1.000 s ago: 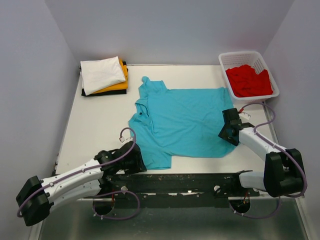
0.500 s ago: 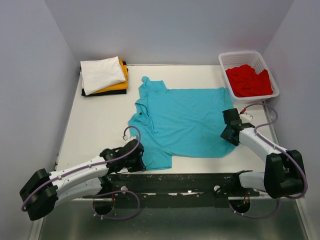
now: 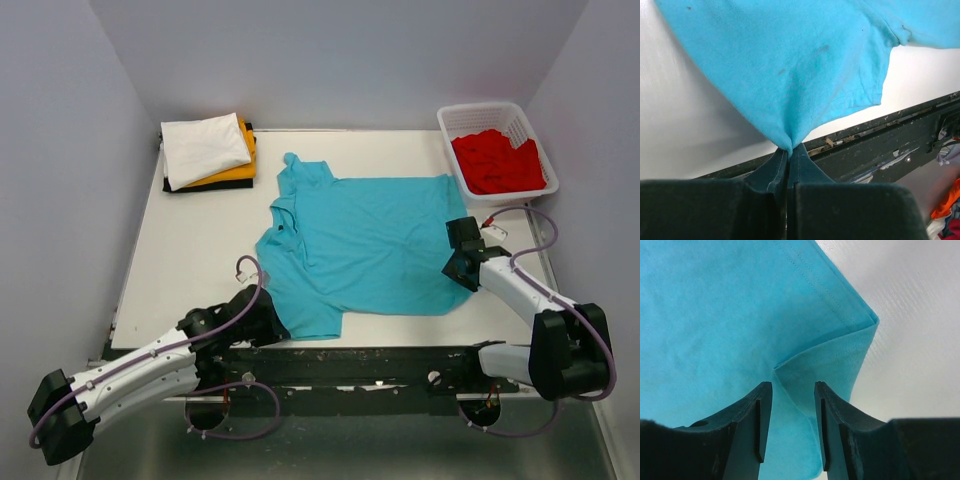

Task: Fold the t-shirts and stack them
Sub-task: Grab the side of the flattened tshirt closest away from the robot with both arms, then fold the flattened tshirt in 1/3 of the way

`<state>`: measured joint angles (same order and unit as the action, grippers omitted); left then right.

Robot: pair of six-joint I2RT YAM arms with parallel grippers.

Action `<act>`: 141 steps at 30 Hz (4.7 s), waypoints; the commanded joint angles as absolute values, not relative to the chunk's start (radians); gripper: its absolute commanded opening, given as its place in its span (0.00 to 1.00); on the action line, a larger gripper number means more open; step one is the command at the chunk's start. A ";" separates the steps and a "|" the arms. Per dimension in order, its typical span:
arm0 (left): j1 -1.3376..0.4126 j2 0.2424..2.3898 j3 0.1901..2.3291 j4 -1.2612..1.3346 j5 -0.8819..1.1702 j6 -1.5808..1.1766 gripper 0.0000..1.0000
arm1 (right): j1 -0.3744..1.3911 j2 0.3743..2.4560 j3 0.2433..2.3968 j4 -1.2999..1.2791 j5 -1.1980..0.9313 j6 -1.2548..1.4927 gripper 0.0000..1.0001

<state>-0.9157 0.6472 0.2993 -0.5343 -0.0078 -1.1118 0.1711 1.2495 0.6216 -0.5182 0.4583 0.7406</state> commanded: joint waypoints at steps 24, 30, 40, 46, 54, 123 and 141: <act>-0.913 0.555 0.282 -0.599 -0.037 -1.118 0.00 | 0.176 1.218 0.643 -0.568 0.616 0.811 0.01; -0.913 0.555 0.324 -0.552 -0.073 -1.097 0.00 | 0.176 1.158 0.645 -0.509 0.628 0.784 0.01; -0.699 0.796 0.549 -0.376 0.060 -0.916 0.00 | 0.175 1.167 0.710 -0.485 0.738 0.813 0.01; -0.530 0.976 0.702 -0.361 0.155 -0.855 0.00 | 0.166 1.238 0.788 -0.472 0.782 0.806 0.01; -0.421 1.241 0.918 -0.404 0.233 -0.799 0.00 | 0.145 1.331 0.860 -0.409 0.698 0.706 0.01; -0.324 1.476 1.124 -0.502 0.158 -0.751 0.00 | 0.078 1.443 0.911 -0.437 0.873 0.763 0.01; -0.250 1.945 1.621 -0.600 0.135 -0.610 0.11 | 0.043 1.661 1.013 -0.321 0.830 0.710 0.06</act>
